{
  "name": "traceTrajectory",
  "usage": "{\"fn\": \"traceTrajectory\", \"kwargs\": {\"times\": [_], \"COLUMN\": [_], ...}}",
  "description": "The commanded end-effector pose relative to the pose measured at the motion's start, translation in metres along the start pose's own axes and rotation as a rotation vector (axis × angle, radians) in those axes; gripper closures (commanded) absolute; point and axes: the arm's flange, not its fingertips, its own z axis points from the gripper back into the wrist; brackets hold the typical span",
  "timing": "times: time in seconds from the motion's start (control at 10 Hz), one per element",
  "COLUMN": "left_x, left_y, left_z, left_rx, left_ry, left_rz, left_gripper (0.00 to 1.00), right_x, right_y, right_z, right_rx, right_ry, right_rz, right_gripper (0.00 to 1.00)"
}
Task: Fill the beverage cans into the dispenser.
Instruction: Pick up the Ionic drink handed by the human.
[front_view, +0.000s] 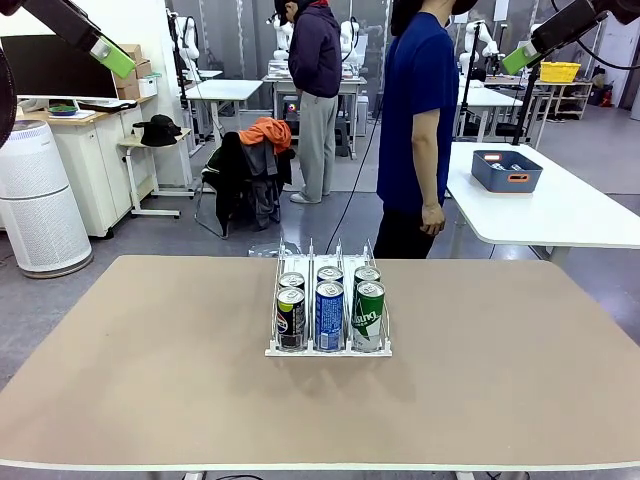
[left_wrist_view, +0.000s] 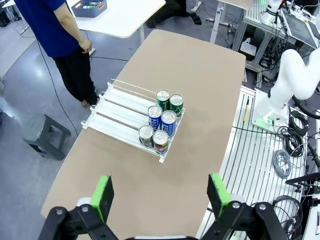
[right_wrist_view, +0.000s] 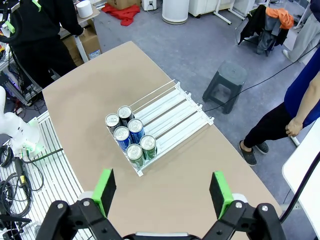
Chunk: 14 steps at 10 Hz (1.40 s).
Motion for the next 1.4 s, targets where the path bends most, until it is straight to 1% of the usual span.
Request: {"fn": "traceTrajectory", "kwargs": {"times": [0.0,1.3], "left_x": [-0.0002,-0.0002], "left_y": [-0.0014,-0.0014], "left_z": [0.0001,0.0001], "left_rx": [-0.006,-0.006], "left_ry": [-0.005,-0.005], "left_rz": [0.009,0.009], "left_gripper": [0.00,0.00], "right_x": [-0.0003,-0.0003], "right_y": [-0.0001,-0.0001], "right_z": [-0.0002,-0.0002], "right_rx": [0.000,0.000], "right_ry": [0.000,0.000], "right_rz": [-0.001,-0.001], "right_gripper": [0.00,0.00]}}
